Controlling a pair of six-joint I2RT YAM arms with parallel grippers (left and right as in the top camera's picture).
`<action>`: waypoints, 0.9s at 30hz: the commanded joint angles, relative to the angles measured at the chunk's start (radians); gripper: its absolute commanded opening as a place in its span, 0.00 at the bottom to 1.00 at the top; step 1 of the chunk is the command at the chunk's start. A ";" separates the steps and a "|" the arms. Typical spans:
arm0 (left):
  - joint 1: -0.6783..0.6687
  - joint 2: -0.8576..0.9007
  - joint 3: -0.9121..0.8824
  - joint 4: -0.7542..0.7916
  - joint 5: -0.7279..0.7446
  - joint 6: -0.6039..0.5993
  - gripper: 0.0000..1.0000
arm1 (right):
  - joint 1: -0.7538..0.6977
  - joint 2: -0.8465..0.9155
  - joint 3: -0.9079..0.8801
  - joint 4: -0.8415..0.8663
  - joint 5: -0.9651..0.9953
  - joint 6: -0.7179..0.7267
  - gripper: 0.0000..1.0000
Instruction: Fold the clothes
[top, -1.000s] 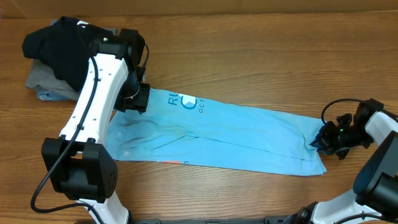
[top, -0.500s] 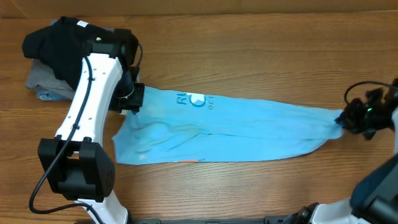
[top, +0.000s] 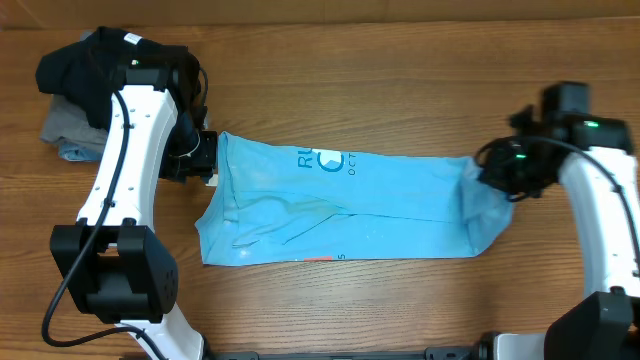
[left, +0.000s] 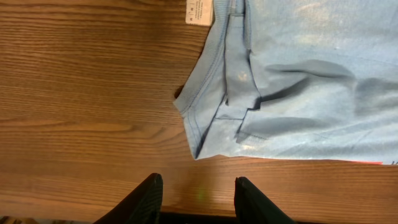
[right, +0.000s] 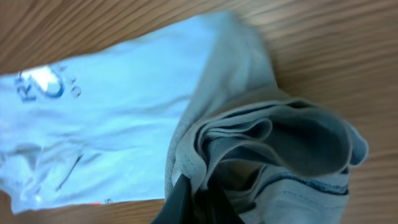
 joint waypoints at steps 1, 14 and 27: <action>0.000 -0.019 0.026 -0.003 0.018 0.028 0.41 | 0.103 0.010 0.008 0.016 0.056 0.094 0.04; 0.000 -0.022 0.027 -0.006 0.018 0.028 0.42 | 0.175 0.046 -0.049 0.071 0.304 0.198 0.04; 0.000 -0.022 0.027 -0.003 0.018 0.028 0.43 | -0.082 0.046 -0.026 0.044 0.447 0.182 0.04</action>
